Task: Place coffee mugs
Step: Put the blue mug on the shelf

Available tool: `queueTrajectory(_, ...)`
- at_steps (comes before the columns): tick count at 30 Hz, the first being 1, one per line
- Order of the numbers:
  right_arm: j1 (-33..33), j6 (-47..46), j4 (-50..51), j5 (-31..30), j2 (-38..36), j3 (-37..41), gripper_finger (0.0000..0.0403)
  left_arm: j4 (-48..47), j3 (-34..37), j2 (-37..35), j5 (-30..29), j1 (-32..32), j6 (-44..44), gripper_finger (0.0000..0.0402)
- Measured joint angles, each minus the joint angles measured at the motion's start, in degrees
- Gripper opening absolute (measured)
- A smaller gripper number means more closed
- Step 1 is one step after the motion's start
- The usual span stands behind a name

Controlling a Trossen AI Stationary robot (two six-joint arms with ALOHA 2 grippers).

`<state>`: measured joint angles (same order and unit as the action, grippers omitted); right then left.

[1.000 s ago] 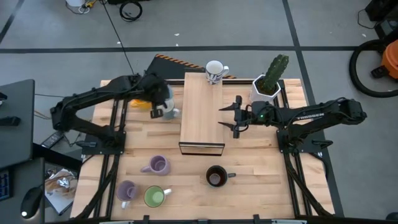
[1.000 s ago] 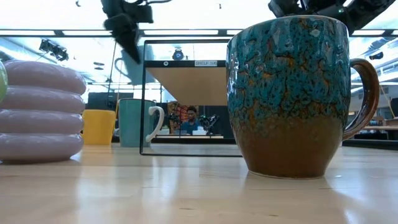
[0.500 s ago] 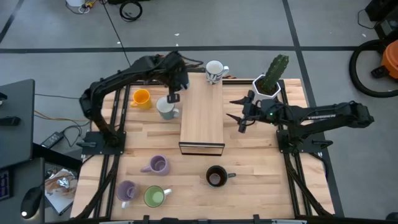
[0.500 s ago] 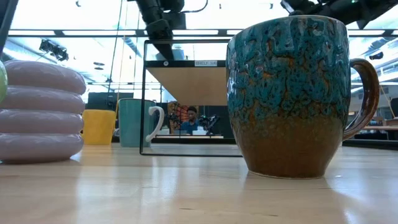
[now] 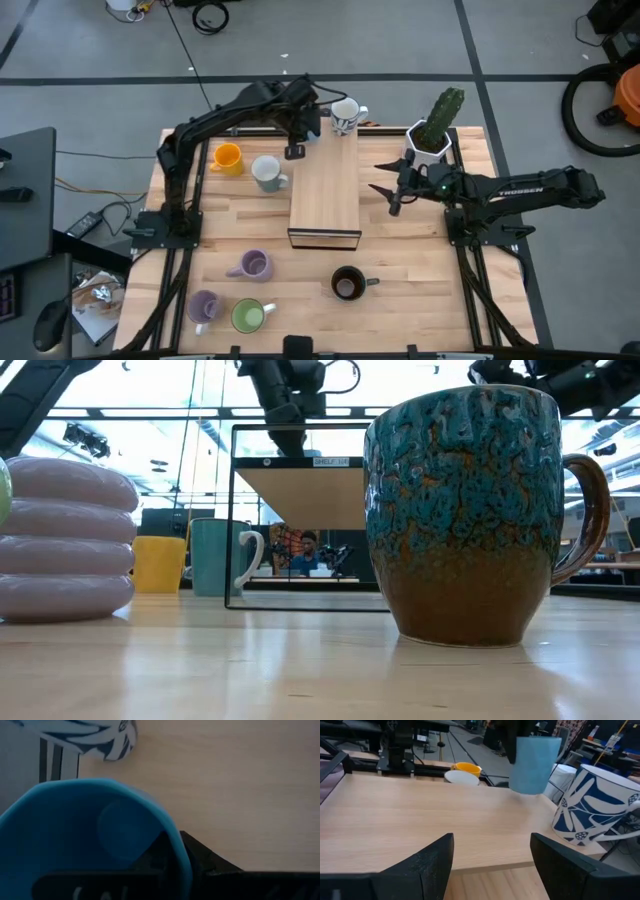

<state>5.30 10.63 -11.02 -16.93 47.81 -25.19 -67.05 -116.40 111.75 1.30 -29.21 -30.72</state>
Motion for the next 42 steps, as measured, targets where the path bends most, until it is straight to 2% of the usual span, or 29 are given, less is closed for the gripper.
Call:
queueTrajectory(28, -0.7, -0.4, 0.2, 1.8, -0.2, 0.0, 0.0269, 6.7, 0.5, 2.9, -1.7, -2.8, -0.4, 0.0033)
queueTrajectory(42, -0.7, -0.4, 0.4, 2.0, -0.2, 0.0, 0.0269, 7.7, 0.5, 2.8, -3.6, -2.6, -1.3, 0.0095)
